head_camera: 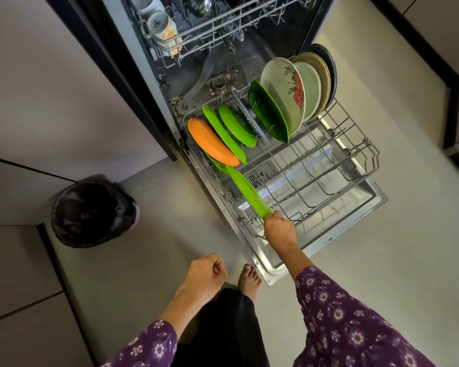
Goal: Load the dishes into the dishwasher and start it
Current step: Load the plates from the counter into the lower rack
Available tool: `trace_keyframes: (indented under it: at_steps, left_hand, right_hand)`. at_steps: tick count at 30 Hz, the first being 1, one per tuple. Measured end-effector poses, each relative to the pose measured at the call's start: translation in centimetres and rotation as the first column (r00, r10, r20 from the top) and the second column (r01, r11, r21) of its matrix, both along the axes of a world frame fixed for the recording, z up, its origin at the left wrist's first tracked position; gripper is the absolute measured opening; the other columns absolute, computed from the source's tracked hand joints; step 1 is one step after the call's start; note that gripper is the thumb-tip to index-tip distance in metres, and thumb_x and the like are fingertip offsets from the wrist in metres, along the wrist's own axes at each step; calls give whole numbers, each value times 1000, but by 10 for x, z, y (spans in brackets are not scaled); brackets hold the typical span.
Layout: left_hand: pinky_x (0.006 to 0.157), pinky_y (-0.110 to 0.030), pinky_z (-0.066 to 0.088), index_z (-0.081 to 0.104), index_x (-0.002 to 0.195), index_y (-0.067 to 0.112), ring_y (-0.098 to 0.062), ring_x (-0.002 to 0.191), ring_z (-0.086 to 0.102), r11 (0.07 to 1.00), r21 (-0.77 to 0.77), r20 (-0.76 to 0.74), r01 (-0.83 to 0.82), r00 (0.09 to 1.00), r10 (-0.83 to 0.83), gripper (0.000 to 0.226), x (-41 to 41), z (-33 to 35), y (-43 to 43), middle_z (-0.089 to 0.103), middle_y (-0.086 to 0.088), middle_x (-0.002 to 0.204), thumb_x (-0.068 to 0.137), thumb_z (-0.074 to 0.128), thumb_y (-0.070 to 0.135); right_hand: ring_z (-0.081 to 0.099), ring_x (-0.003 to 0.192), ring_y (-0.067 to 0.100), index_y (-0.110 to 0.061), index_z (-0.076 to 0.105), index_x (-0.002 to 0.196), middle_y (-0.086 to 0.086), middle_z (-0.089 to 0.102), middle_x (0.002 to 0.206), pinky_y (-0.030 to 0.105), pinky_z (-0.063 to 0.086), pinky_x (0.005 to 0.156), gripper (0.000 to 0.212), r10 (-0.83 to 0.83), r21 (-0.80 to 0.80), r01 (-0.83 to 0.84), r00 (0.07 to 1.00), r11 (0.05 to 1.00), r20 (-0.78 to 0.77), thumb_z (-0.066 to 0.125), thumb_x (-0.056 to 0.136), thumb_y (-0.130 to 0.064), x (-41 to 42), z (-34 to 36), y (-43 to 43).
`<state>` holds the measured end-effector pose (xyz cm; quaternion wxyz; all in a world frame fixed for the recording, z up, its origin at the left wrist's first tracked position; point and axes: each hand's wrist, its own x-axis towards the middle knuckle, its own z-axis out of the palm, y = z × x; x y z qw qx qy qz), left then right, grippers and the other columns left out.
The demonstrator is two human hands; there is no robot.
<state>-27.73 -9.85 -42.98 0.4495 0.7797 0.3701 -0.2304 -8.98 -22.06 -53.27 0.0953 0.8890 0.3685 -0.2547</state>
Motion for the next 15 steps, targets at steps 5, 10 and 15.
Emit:
trace_keyframes:
  at_steps: [5,10,15]
  left_hand:
    - [59,-10,46,63,85,12,-4,62,54,1000,-16,9,1,1000,0,8,4,-2,-6,63,1,81,90,56,11]
    - [59,-11,46,63,85,11,-5,61,54,1000,-17,23,4,1000,-3,8,7,-6,-5,63,0,81,89,56,9]
    - [58,-9,43,62,84,13,-3,61,53,1000,1,23,-3,1000,3,8,4,-11,0,61,3,79,89,57,11]
  right_hand:
    - [67,82,30,-3,57,105,14,57,107,38,52,64,21,-51,-12,51,999,999,2,45,88,3,7,-9,6]
    - [66,83,32,-1,57,105,17,55,108,43,54,70,22,-86,-30,84,996,996,-39,51,86,8,1,-22,19]
    - [66,84,30,0,57,106,14,55,105,40,53,70,22,-90,-47,89,995,995,-34,51,87,7,7,-34,19]
